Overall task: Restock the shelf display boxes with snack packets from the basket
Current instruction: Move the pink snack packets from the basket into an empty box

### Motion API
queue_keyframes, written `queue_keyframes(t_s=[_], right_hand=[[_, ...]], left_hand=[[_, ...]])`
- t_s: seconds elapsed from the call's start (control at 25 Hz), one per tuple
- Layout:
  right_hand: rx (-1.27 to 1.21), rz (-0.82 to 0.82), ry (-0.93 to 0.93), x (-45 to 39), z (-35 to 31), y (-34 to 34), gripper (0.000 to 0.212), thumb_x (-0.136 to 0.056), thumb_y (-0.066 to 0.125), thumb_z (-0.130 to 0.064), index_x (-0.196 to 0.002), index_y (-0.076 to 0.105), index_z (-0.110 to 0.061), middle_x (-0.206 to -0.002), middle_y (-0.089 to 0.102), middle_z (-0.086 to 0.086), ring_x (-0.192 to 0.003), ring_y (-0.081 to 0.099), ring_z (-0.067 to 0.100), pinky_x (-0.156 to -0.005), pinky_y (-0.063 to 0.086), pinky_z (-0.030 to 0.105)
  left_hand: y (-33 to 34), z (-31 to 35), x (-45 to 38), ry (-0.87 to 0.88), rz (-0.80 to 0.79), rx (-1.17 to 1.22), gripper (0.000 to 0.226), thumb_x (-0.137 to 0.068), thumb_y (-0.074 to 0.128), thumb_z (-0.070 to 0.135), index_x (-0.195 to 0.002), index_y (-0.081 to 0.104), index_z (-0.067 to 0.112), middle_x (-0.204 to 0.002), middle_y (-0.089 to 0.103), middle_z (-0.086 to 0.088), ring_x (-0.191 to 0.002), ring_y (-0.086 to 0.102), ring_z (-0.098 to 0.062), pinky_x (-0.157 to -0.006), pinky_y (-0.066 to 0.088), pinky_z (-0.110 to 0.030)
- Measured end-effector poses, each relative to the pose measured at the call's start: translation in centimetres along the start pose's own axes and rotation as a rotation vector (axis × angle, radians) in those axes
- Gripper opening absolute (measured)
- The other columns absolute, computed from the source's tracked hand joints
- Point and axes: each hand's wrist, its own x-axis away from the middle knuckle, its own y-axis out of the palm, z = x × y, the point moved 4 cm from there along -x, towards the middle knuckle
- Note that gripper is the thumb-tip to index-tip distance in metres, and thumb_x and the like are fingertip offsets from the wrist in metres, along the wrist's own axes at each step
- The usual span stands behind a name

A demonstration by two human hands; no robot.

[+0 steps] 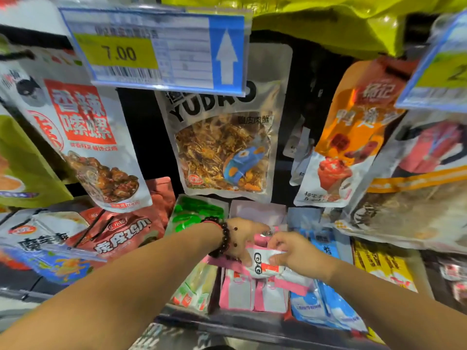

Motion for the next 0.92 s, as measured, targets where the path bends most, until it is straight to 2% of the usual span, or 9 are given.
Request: queue_keyframes(t_s=[0.08,0.16,0.2,0.32,0.4,0.52,0.6,0.72,0.92], right_hand=[[-0.178,0.172,0.13,0.9,2.0,0.2,0.023,-0.078,0.071,-0.002,-0.075,0.059,-0.021,-0.078,0.063,0.003,-0.065,0.058,0.015,-0.062,0.048,0.031],[-0.423,0.42,0.267,2.5,3.7,1.0,0.018,-0.081,0.069,0.0,-0.08,0.059,-0.014,-0.072,0.065,0.01,-0.057,0.058,0.017,-0.057,0.046,0.028],[-0.516,0.542,0.314,3.1,4.5,1.8,0.019,-0.081,0.068,0.001,-0.082,0.058,-0.015,-0.072,0.066,0.011,-0.06,0.059,0.021,-0.056,0.046,0.027],[-0.577,0.81,0.422,3.2,5.9,4.7,0.029,-0.083,0.063,0.004,-0.083,0.054,-0.024,-0.073,0.06,0.01,-0.066,0.055,0.025,-0.053,0.043,0.02],[-0.543,0.884,0.467,2.3,5.9,6.8,0.024,-0.087,0.055,0.005,-0.093,0.057,-0.018,-0.073,0.058,0.008,-0.063,0.052,0.024,-0.051,0.043,0.021],[-0.329,0.895,0.541,1.5,6.2,8.5,0.027,-0.089,0.051,0.0,-0.111,0.057,-0.016,-0.065,0.056,-0.006,-0.065,0.051,0.025,-0.059,0.037,0.028],[-0.198,0.854,0.563,0.9,6.8,9.0,0.034,-0.091,0.049,-0.004,-0.121,0.055,-0.018,-0.07,0.058,-0.002,-0.069,0.05,0.024,-0.06,0.037,0.029],[0.01,0.768,0.523,0.4,7.4,9.3,0.036,-0.093,0.048,-0.008,-0.127,0.055,-0.017,-0.088,0.066,0.014,-0.077,0.058,0.03,-0.061,0.042,0.03],[0.212,0.61,0.499,0.6,6.8,10.1,0.037,-0.094,0.046,-0.015,-0.13,0.053,-0.015,-0.12,0.053,0.014,-0.096,0.061,0.029,-0.073,0.05,0.036]], left_hand=[[-0.9,1.0,0.6,0.023,0.184,0.233,0.061,-0.079,0.063,0.048,-0.135,0.042,0.034,-0.133,0.052,0.009,-0.115,0.054,-0.015,-0.096,0.046,-0.03],[-1.5,0.7,2.0,-0.051,0.475,0.486,0.052,-0.088,0.059,0.037,-0.136,0.045,0.023,-0.135,0.052,0.001,-0.125,0.049,-0.019,-0.101,0.041,-0.028],[-1.0,0.3,3.0,-0.135,0.531,0.596,0.053,-0.091,0.058,0.035,-0.139,0.043,0.019,-0.141,0.047,-0.003,-0.131,0.044,-0.021,-0.106,0.037,-0.029],[5.0,-1.3,3.0,-0.211,0.466,0.642,0.069,-0.088,0.06,0.041,-0.146,0.031,0.019,-0.151,0.034,-0.002,-0.139,0.033,-0.021,-0.114,0.028,-0.032],[8.6,-0.9,2.7,-0.138,0.399,0.634,0.092,-0.073,0.064,0.057,-0.149,0.022,0.025,-0.153,0.029,0.004,-0.143,0.026,-0.02,-0.117,0.027,-0.038],[12.2,-1.0,2.7,-0.151,0.347,0.694,0.12,-0.063,0.077,0.058,-0.153,0.004,0.024,-0.158,0.009,0.008,-0.148,0.009,-0.019,-0.12,0.018,-0.038],[13.5,-1.4,2.4,-0.152,0.333,0.702,0.127,-0.063,0.082,0.052,-0.153,-0.003,0.022,-0.16,0.0,0.006,-0.148,0.005,-0.018,-0.12,0.013,-0.033],[14.0,-1.4,2.4,-0.129,0.343,0.704,0.131,-0.063,0.084,0.046,-0.152,-0.009,0.019,-0.16,-0.008,0.005,-0.148,0.001,-0.016,-0.116,0.008,-0.024],[14.3,-1.3,2.3,-0.115,0.351,0.7,0.129,-0.067,0.081,0.046,-0.15,-0.014,0.019,-0.159,-0.014,0.003,-0.148,-0.005,-0.014,-0.118,0.006,-0.025]])
